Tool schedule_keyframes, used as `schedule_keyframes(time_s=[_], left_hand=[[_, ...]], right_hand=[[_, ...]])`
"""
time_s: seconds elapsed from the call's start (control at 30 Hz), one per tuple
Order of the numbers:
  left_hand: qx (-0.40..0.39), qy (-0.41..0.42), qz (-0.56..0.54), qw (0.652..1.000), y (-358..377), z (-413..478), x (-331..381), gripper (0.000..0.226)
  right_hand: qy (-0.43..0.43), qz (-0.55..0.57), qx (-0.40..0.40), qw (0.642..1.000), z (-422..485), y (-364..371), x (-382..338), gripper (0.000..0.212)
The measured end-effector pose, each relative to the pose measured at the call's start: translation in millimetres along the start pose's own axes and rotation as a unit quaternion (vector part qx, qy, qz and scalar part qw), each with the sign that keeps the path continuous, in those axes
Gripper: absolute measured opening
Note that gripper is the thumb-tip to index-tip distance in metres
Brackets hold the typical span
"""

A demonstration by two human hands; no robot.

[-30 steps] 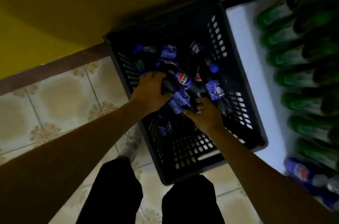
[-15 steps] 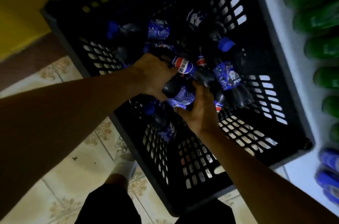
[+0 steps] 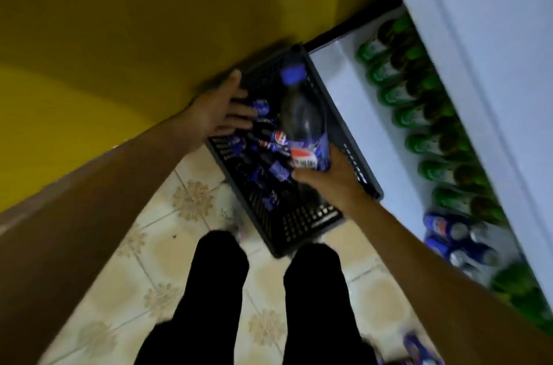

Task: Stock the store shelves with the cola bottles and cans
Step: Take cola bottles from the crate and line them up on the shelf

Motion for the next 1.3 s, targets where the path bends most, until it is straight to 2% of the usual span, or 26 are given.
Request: schedule_keyframes(time_s=[0.07, 0.17, 0.23, 0.3, 0.37, 0.5, 0.6, 0.7, 0.77, 0.83, 0.93, 1.1, 1.3], left_hand=[[0.047, 0.034, -0.051, 0.997, 5.2, -48.0, 15.9, 0.052], [0.02, 0.058, -0.121, 0.991, 22.2, -122.8, 29.1, 0.041], [-0.014, 0.07, -0.147, 0.986, 37.0, -169.4, 34.6, 0.047], [-0.048, 0.077, -0.188, 0.978, 51.0, -209.7, 39.4, 0.064], [-0.086, 0.074, -0.257, 0.96, 58.9, -239.3, 43.4, 0.077], [-0.138, 0.111, -0.335, 0.925, 54.5, -281.9, 53.4, 0.077], [-0.151, 0.194, -0.282, 0.927, 41.8, -303.7, 68.4, 0.07], [-0.095, 0.298, -0.172, 0.934, 25.8, -319.1, 93.3, 0.059], [-0.075, 0.365, -0.13, 0.919, 19.0, -325.5, 108.5, 0.054], [-0.078, 0.393, -0.13, 0.907, 15.1, -333.5, 121.4, 0.054], [-0.088, 0.435, -0.131, 0.887, 12.1, -344.1, 141.9, 0.057], [-0.109, 0.491, -0.115, 0.857, 19.0, -360.0, 179.9, 0.059], [-0.1, 0.592, -0.055, 0.798, 62.4, -381.8, 226.8, 0.056]], right_hand=[[0.002, 0.061, -0.017, 0.998, -39.5, -13.5, -40.2, 0.038], [0.011, 0.149, -0.047, 0.988, -100.7, -23.9, -95.7, 0.035], [0.024, 0.223, -0.058, 0.973, -141.7, -23.1, -124.4, 0.049], [0.02, 0.283, -0.065, 0.957, -178.2, -17.1, -150.3, 0.059], [-0.007, 0.308, -0.05, 0.95, -206.8, -10.1, -172.2, 0.054], [-0.071, 0.36, 0.002, 0.93, -242.7, 0.0, -205.8, 0.037], [-0.127, 0.362, 0.028, 0.923, -257.6, 1.3, -238.5, 0.031], [-0.165, 0.369, 0.055, 0.913, -267.3, -3.6, -272.0, 0.04], [-0.192, 0.354, 0.057, 0.914, -272.7, -7.2, -290.2, 0.041], [-0.224, 0.316, 0.06, 0.92, -279.3, -11.2, -304.2, 0.044], [-0.279, 0.263, 0.11, 0.917, -290.9, -21.4, -317.2, 0.051], [-0.349, 0.267, 0.227, 0.869, -317.7, -41.9, -327.3, 0.066], [-0.409, 0.167, 0.352, 0.825, -357.5, -81.3, -338.8, 0.063]])
Point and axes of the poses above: each hand's wrist, its own z-axis towards the middle knuckle, its own y-axis out of the palm, x = y × z, the point moved 1 cm from there along z, towards the middle knuckle, and after that the axes turned 2 degrees about x, right-handed, at the moved point
